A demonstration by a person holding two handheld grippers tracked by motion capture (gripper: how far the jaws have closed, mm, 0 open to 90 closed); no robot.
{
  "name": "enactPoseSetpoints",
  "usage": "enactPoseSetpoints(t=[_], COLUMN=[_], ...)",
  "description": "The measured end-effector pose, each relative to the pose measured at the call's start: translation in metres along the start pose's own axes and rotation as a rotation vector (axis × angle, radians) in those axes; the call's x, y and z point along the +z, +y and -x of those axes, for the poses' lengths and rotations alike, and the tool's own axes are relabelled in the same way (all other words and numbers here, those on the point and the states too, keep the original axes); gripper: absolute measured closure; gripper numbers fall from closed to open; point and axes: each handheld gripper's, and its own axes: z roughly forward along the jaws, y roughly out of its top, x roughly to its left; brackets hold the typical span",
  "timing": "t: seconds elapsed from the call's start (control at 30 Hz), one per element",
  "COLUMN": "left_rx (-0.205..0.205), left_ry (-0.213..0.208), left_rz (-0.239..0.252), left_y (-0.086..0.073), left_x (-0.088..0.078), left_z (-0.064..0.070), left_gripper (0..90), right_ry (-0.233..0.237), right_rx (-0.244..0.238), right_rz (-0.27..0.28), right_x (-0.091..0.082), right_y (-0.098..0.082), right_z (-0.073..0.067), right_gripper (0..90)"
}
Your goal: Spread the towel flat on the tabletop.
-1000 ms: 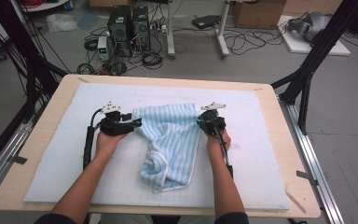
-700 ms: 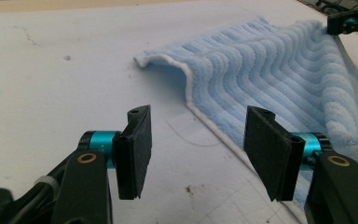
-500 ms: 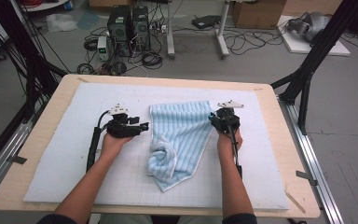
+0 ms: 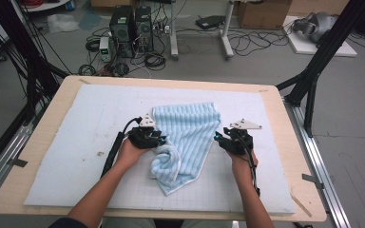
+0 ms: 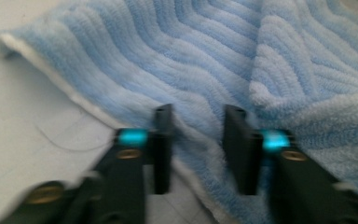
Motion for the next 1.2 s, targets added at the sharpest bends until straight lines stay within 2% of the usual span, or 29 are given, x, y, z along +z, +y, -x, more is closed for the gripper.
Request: enactPoseSetpoints(t=[0.03,0.07,0.1,0.17,0.23,0.27,0.3,0.33,0.37,0.4,0.43,0.53,0.6,0.7,0.77,0.87,0.9,1.0,1.1,1.2], left_rx=[-0.01,-0.039,-0.049,-0.082,-0.106,-0.115,-0.148,-0.158,-0.162,-0.181,-0.193,-0.229,-0.244,-0.232,-0.224,-0.222,-0.219,-0.257,-0.244,-0.218], left_ry=[-0.004,-0.001,0.02,0.057,0.096,0.111,0.121,0.13,0.145,0.152,0.161,0.186,0.19,0.205,0.209,0.212,0.205,0.177,0.133,0.061], left_rz=[0.001,0.008,0.019,0.047,0.073,0.083,0.106,0.108,0.11,0.117,0.123,0.138,0.139,0.143,0.128,0.144,0.139,0.158,0.19,0.219], left_y=[0.001,0.001,0.001,-0.001,-0.002,-0.003,-0.004,-0.004,-0.005,-0.007,-0.008,-0.011,-0.011,-0.009,-0.006,-0.004,-0.004,-0.004,-0.001,0.003], left_x=[0.0,0.0,-0.001,-0.003,-0.006,-0.008,-0.009,-0.01,-0.012,-0.013,-0.014,-0.018,-0.017,-0.014,-0.011,-0.009,-0.01,-0.013,-0.02,-0.025], left_z=[-0.002,-0.006,-0.009,-0.016,-0.023,-0.027,-0.031,-0.034,-0.038,-0.041,-0.045,-0.055,-0.06,-0.061,-0.061,-0.059,-0.059,-0.059,-0.055,-0.046], left_gripper=[85.5,86.4,86.7,86.7,86.7,86.7,86.7,86.7,86.7,86.8,86.9,87.0,87.0,87.0,86.9,85.1,80.2,57.8,49.4,46.3], right_ry=[0.015,0.041,0.071,0.135,0.173,0.18,0.159,0.138,0.148,0.132,0.117,0.075,0.043,0.004,-0.019,-0.038,-0.041,-0.035,-0.028,-0.025], right_rx=[0.005,0.008,0.013,-0.001,-0.025,-0.053,-0.1,-0.155,-0.17,-0.204,-0.236,-0.222,-0.19,-0.164,-0.163,-0.135,-0.131,-0.121,-0.094,-0.09], right_rz=[-0.005,-0.012,-0.029,-0.075,-0.124,-0.15,-0.172,-0.161,-0.168,-0.173,-0.176,-0.175,-0.175,-0.161,-0.156,-0.151,-0.147,-0.133,-0.099,-0.071], right_x=[-0.001,0.0,0.002,0.008,0.018,0.023,0.028,0.029,0.03,0.031,0.033,0.039,0.043,0.048,0.051,0.057,0.057,0.054,0.046,0.035], right_y=[-0.002,-0.003,-0.005,-0.009,-0.012,-0.013,-0.014,-0.013,-0.011,-0.009,-0.007,-0.002,0.002,0.008,0.012,0.016,0.016,0.015,0.015,0.012], right_z=[-0.003,-0.006,-0.01,-0.023,-0.039,-0.046,-0.053,-0.058,-0.059,-0.06,-0.06,-0.051,-0.041,-0.029,-0.026,-0.023,-0.023,-0.022,-0.018,-0.013], right_gripper=[57.7,57.8,57.8,57.5,55.8,55.9,58.1,68.4,80.5,85.5,86.6,86.8,86.8,86.8,86.8,85.7,83.6,72.9,66.6,62.4])
